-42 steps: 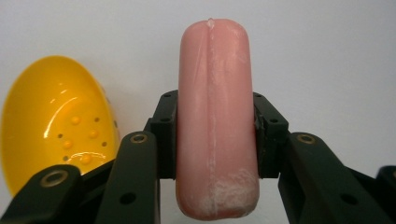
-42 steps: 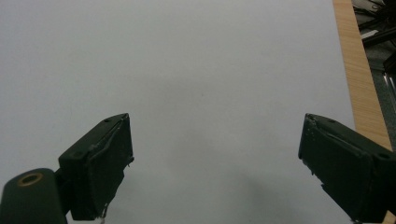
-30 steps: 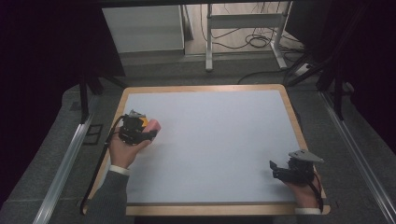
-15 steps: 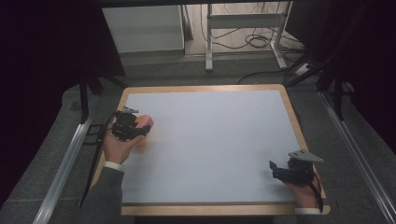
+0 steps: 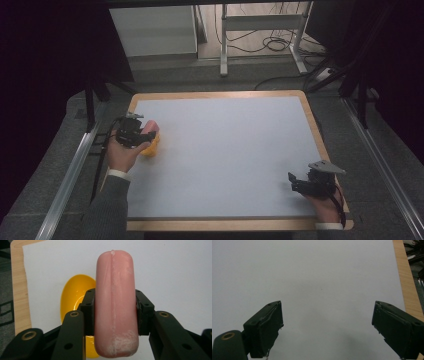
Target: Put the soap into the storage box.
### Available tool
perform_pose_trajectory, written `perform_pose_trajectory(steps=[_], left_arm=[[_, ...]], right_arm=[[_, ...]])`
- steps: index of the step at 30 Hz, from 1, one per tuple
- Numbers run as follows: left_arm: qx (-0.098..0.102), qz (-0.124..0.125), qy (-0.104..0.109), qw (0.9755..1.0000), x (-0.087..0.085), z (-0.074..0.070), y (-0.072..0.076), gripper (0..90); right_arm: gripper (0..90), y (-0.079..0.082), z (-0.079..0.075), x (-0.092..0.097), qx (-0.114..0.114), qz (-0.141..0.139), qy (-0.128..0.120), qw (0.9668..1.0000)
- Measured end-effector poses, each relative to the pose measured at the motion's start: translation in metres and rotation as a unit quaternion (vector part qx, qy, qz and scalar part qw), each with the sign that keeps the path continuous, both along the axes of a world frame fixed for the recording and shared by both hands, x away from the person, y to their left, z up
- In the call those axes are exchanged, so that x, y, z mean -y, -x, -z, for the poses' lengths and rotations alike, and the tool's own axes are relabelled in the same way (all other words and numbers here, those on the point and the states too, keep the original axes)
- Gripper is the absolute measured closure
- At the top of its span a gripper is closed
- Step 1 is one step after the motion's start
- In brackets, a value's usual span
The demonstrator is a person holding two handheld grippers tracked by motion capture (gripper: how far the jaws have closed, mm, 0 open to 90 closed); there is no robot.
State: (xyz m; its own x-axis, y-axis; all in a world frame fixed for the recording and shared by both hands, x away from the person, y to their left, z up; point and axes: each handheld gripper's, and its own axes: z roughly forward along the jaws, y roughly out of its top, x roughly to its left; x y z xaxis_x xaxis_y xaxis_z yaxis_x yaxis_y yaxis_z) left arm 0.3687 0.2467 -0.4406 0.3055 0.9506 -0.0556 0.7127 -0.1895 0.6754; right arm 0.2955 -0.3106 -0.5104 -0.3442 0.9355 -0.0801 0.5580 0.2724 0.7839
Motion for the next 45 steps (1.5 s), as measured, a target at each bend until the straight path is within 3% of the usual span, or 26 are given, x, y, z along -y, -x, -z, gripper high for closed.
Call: perform_pose_trajectory(steps=[18,36,37,38,43,45], left_arm=[[-0.025,-0.040,-0.002,0.9989,-0.016,0.030,-0.017,60.3],[-0.050,-0.044,-0.005,0.9978,-0.015,0.053,-0.023,60.2],[-0.044,-0.043,-0.003,0.9981,-0.015,0.052,-0.023,60.0],[-0.040,-0.043,0.001,0.9983,-0.016,0.050,-0.022,58.3],[-0.018,-0.038,0.011,0.9991,-0.017,0.033,-0.016,31.5],[-0.004,-0.031,0.010,0.9995,-0.016,0.028,-0.011,27.0]], right_arm=[[9.5,0.000,0.000,0.000,-0.001,0.000,0.001,1.0000],[9.5,0.000,0.000,-0.001,0.000,0.000,0.005,1.0000],[9.5,0.000,0.001,-0.001,0.000,0.000,0.005,1.0000],[9.5,0.000,0.001,-0.001,-0.001,-0.001,0.005,1.0000],[9.5,0.000,0.001,-0.001,-0.002,-0.002,0.005,1.0000],[9.5,0.000,0.001,-0.002,-0.003,-0.003,0.005,1.0000]])
